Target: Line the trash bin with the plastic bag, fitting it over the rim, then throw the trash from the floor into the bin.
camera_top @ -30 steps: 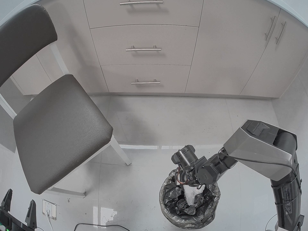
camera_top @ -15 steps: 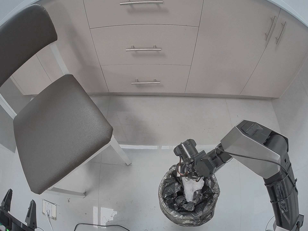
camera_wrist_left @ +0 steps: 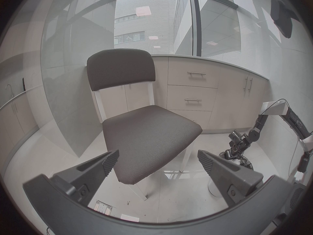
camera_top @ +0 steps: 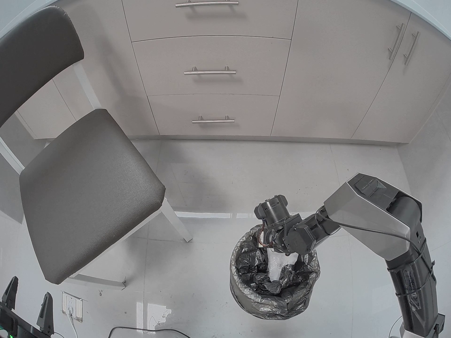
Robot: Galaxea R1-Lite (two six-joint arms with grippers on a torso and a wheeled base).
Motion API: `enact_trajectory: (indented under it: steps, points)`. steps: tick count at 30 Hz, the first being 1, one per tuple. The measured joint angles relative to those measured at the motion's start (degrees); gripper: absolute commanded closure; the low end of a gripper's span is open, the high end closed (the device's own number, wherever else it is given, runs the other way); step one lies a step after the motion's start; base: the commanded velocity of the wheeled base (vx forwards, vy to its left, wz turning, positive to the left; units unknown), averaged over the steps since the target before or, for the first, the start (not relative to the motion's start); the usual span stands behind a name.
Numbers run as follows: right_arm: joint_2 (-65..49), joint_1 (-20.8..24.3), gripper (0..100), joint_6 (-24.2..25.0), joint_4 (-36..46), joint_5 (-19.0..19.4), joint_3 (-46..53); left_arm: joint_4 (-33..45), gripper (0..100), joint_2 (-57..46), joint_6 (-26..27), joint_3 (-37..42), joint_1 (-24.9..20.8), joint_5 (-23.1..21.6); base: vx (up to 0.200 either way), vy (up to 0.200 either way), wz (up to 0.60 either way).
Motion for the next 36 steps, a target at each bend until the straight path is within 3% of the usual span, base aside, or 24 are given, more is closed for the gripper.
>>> enact_trajectory:
  steps: [28, 36]
  points:
    - [0.2, 1.6, 100, -0.1, -0.4, -0.1, 2.7, 0.0, 0, 0.0, 0.0, 0.0, 0.0, 0.0, 0.0, 0.0, 0.0]
    - [0.9, 1.5, 100, -1.0, -2.9, -3.6, 2.0, 0.0, 0, 0.0, 0.0, 0.0, 0.0, 0.0, 0.0, 0.0, 0.0]
